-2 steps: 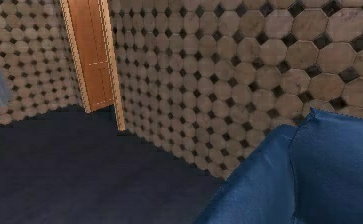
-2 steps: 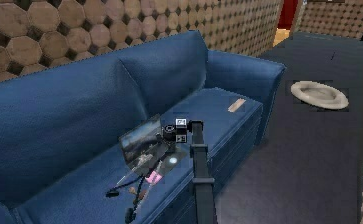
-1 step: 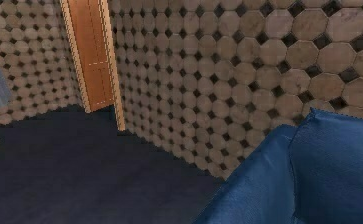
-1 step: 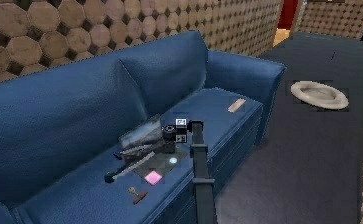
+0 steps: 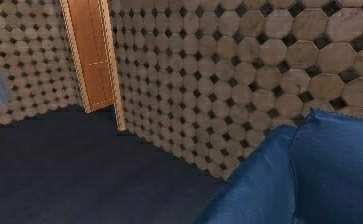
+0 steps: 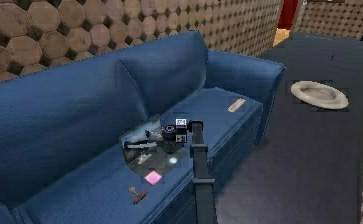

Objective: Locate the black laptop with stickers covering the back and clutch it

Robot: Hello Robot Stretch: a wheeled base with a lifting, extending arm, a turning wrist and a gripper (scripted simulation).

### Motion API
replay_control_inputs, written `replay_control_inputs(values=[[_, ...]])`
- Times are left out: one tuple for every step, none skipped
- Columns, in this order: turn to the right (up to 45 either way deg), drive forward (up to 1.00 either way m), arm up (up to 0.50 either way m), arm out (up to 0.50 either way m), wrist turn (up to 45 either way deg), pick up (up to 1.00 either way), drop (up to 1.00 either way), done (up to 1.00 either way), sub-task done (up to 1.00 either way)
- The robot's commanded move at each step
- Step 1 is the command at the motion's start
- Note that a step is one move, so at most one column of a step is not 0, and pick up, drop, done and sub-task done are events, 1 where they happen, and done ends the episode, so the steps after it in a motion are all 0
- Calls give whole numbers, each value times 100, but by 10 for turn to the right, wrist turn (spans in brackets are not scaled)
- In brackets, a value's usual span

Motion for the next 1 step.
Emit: replay_control_inputs(values=[[0, 0, 0, 0, 120, 0, 0, 0, 0]])
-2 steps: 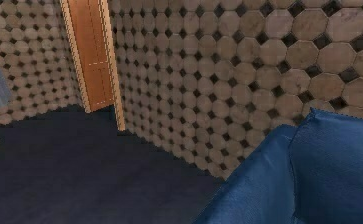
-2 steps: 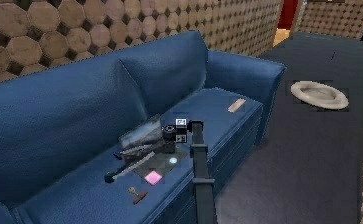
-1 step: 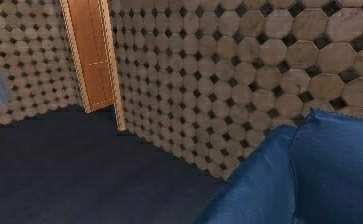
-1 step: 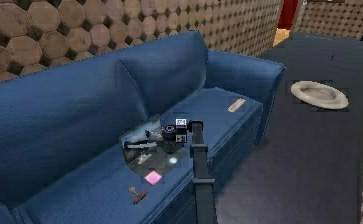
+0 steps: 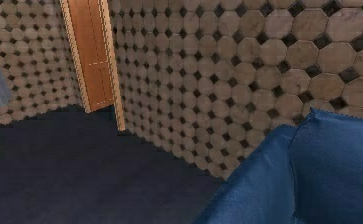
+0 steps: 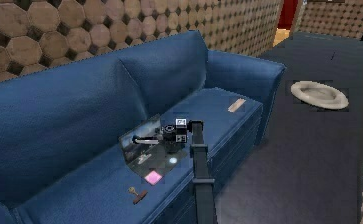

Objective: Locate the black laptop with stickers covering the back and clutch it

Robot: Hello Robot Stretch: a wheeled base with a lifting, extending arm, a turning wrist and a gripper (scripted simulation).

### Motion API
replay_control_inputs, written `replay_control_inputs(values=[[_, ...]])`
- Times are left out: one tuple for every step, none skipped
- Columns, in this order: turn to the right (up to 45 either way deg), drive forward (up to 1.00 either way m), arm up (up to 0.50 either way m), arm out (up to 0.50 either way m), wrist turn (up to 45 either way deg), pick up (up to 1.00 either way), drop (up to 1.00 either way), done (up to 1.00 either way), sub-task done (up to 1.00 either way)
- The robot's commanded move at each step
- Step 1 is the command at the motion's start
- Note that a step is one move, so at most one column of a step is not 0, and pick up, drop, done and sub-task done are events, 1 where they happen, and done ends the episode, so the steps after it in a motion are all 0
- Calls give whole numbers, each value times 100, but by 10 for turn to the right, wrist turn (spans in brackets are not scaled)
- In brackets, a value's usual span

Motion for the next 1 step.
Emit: replay_control_inputs(values=[[0, 0, -30, 0, 0, 0, 0, 0, 0]])
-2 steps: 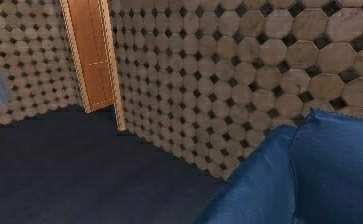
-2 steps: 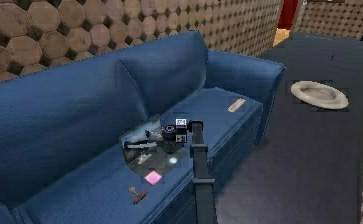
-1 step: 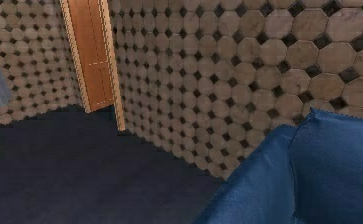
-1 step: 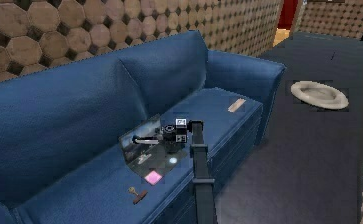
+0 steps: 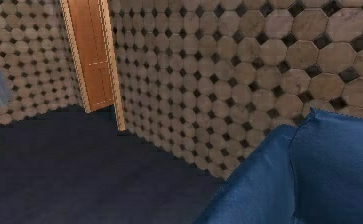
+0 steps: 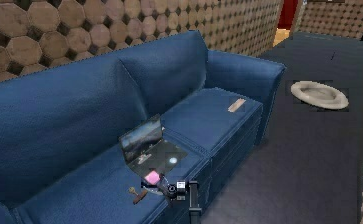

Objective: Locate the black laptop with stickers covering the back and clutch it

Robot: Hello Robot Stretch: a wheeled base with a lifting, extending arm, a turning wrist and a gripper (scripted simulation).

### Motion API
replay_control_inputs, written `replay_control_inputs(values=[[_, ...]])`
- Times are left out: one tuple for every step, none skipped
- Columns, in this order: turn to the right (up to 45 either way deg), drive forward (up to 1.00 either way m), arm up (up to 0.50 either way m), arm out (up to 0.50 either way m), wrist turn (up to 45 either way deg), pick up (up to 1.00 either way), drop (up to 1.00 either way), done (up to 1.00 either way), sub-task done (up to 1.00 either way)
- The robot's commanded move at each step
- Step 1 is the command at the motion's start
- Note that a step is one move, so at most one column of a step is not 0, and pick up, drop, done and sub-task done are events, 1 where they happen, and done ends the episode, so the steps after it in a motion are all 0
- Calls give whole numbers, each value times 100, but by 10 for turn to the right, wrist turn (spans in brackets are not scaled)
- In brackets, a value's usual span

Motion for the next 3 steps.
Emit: replay_control_inputs(values=[[0, 0, 0, 0, 0, 100, 0, 0, 0], [0, 0, 10, 0, 0, 0, 0, 0, 0], [0, 0, 0, 0, 0, 0, 0, 100, 0]])
